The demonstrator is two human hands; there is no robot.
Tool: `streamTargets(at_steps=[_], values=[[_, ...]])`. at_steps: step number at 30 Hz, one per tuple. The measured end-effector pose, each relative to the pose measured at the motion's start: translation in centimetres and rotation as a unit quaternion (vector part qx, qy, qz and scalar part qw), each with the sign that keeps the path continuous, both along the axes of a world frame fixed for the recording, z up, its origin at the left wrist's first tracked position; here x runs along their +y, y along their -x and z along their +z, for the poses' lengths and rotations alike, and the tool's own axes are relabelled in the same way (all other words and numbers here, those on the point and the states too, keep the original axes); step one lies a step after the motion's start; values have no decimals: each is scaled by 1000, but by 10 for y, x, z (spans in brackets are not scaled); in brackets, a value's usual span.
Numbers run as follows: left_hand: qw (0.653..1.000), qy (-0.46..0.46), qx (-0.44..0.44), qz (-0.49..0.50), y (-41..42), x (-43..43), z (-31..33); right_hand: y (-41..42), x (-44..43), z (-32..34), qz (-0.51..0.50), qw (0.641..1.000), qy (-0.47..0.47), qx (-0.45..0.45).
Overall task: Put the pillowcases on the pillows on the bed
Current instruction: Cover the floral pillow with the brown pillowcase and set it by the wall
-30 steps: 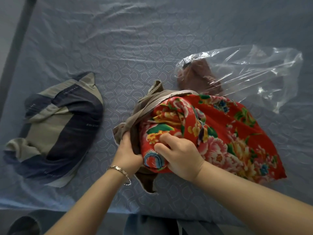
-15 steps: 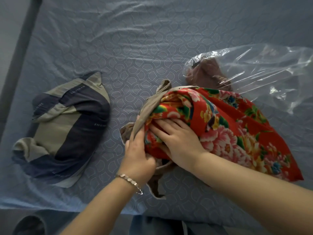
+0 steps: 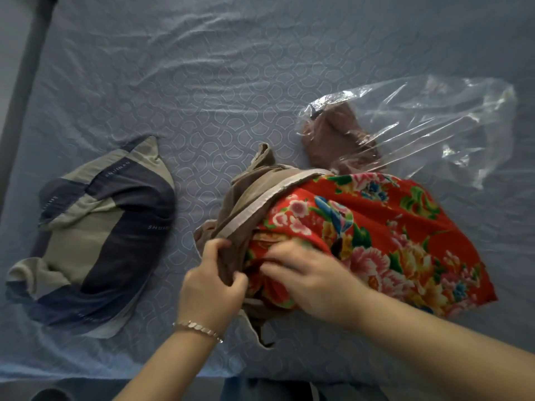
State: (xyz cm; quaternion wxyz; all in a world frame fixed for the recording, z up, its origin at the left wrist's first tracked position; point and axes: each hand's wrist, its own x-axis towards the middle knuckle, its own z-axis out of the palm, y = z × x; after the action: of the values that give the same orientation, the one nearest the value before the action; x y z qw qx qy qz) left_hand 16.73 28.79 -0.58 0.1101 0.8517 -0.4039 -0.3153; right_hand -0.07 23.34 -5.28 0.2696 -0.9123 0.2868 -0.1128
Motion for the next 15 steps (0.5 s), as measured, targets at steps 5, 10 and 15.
streamTargets(at_steps=[5, 10, 15], values=[[990, 69, 102, 67, 24, -39, -2, 57, -55, 3, -330, 880, -238, 247], [990, 73, 102, 68, 33, -84, -11, 58, -80, -15, -341, 860, -312, 215], [975, 135, 128, -121, 94, -63, 3, 61, -59, 0, -384, 891, -242, 15]])
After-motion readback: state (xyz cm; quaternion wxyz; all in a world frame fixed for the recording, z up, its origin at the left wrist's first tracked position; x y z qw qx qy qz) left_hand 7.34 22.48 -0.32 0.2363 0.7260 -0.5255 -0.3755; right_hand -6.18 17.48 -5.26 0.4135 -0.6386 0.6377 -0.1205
